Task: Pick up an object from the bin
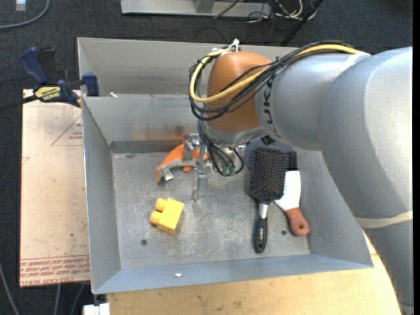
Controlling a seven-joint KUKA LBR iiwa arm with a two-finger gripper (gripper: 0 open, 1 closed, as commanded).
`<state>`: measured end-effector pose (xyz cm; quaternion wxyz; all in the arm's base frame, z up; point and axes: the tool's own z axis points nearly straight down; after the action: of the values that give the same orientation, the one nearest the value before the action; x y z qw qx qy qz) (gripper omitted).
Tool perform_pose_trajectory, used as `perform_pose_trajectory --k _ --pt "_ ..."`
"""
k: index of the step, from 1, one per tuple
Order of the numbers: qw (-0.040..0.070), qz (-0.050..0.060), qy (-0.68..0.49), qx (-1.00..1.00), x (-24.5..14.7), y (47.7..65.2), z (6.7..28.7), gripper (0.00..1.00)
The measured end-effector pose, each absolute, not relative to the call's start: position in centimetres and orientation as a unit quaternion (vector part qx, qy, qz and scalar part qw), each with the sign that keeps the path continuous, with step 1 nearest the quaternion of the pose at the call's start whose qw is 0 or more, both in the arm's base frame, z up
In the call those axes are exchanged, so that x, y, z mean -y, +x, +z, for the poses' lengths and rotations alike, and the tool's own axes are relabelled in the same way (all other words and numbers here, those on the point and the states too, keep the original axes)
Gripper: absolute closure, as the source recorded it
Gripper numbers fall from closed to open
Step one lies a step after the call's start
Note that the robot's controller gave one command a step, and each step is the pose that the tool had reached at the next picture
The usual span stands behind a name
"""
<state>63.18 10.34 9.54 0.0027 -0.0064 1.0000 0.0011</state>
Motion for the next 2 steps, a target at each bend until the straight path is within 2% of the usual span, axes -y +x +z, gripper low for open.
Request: perform_pose_trajectory --k 1,2 --pt "0.003 0.001 -0.043 -0.999 -11.4 63.1 8.6 0.0" --pt "0.005 0.0 -0.163 -0.987 -13.1 61.7 8.0 0.0"
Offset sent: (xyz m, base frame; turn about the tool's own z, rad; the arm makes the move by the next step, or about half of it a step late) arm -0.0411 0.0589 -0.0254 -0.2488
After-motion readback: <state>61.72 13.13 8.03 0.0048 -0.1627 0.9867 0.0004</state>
